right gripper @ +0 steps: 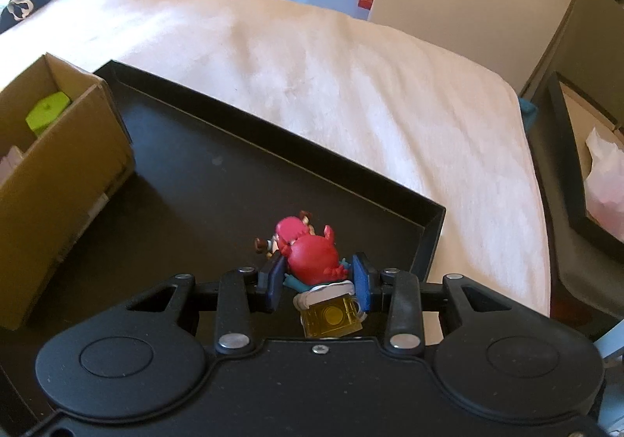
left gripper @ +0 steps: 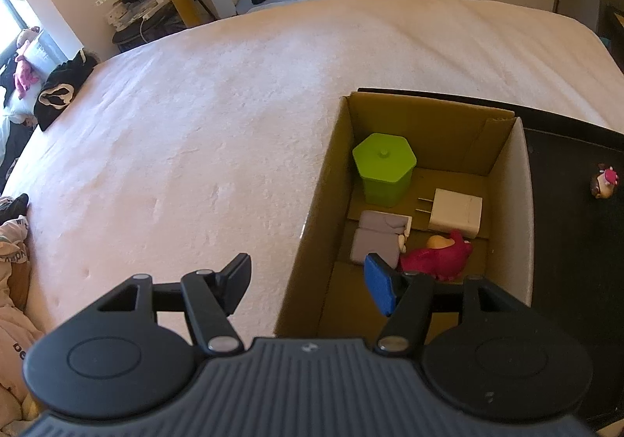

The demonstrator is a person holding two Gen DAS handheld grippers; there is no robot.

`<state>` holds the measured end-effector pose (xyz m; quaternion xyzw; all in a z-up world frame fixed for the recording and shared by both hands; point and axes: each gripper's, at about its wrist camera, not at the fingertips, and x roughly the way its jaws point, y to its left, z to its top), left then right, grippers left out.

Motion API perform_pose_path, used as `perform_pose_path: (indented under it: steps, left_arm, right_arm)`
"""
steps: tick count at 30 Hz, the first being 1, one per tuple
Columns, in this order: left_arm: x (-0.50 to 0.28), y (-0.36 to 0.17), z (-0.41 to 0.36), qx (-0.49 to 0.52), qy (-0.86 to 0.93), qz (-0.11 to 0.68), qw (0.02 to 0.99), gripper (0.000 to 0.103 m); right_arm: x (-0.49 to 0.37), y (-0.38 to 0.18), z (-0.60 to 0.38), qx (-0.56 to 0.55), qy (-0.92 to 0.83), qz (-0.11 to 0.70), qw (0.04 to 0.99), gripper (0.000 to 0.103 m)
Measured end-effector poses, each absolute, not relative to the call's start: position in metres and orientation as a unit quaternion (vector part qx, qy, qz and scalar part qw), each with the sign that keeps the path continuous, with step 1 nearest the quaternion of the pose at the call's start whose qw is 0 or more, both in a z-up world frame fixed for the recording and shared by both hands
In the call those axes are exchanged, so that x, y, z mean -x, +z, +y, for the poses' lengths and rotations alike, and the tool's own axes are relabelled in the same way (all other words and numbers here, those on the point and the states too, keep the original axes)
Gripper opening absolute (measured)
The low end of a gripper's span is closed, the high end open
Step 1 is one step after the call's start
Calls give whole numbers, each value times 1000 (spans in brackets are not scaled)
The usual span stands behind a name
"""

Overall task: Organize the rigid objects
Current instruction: 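Move the right gripper to the red crab figure and grasp it, then carry the red crab figure into the box and release it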

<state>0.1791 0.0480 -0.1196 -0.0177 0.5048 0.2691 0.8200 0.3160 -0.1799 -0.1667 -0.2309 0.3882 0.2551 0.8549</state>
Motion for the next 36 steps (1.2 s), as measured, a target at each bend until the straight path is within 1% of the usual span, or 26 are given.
perform_pose_path:
  steps: [10, 22, 33, 36]
  left_arm:
    - [-168, -120, 64, 31, 269, 502, 821, 63]
    - [-158, -124, 80, 59, 253, 488, 833, 63]
    - [-155, -131, 89, 68, 235, 464, 852, 62]
    - [-155, -136, 93, 76, 229, 462, 853, 59]
  right_arm:
    - [-304, -133, -170, 206, 274, 346, 873, 36]
    - [-278, -98, -151, 204, 297, 299, 884, 36]
    - [-267, -87, -130, 168, 316, 269, 894, 36]
    - [-265, -89, -123, 169, 325, 266, 892, 36]
